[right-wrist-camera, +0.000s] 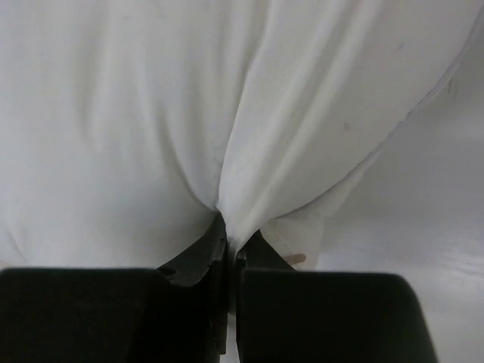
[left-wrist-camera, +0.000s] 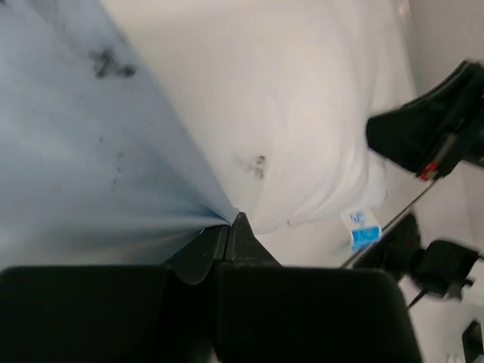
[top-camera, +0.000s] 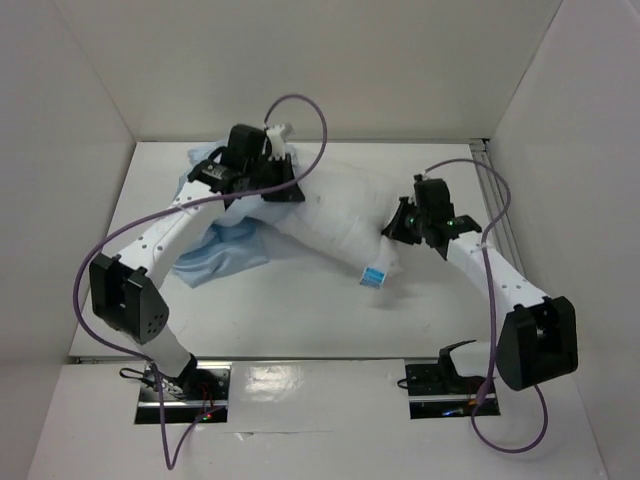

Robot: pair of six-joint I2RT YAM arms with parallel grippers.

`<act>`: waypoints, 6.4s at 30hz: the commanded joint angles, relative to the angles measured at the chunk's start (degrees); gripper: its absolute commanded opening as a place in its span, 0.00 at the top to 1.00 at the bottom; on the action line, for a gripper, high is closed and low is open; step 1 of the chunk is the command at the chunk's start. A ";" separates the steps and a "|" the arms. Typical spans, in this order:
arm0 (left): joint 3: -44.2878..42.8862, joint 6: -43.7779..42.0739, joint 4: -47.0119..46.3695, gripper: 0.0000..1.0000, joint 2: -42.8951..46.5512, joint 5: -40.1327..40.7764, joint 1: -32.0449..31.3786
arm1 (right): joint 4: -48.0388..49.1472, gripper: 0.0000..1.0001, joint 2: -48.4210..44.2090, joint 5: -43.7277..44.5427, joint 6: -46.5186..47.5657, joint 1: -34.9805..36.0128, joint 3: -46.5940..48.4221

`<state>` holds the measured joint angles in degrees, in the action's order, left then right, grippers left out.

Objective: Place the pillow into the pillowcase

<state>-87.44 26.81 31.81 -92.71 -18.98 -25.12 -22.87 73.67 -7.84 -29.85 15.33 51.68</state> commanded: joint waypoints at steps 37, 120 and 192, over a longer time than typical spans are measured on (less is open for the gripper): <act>-39.46 0.70 26.37 0.12 -18.28 33.30 -3.18 | -15.98 0.00 -7.58 10.84 5.32 -10.49 13.18; 3.11 3.50 4.95 0.17 17.54 41.92 -10.83 | -15.00 0.00 -16.45 -2.62 -2.59 -6.02 5.54; 40.42 1.68 -60.28 0.14 0.68 23.92 7.10 | 3.98 1.00 -3.27 -27.23 -3.73 -2.50 3.42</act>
<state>-47.03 30.22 -22.00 -91.66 10.17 -18.61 -21.63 70.37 -33.89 -34.63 13.43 50.35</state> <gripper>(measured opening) 0.856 0.030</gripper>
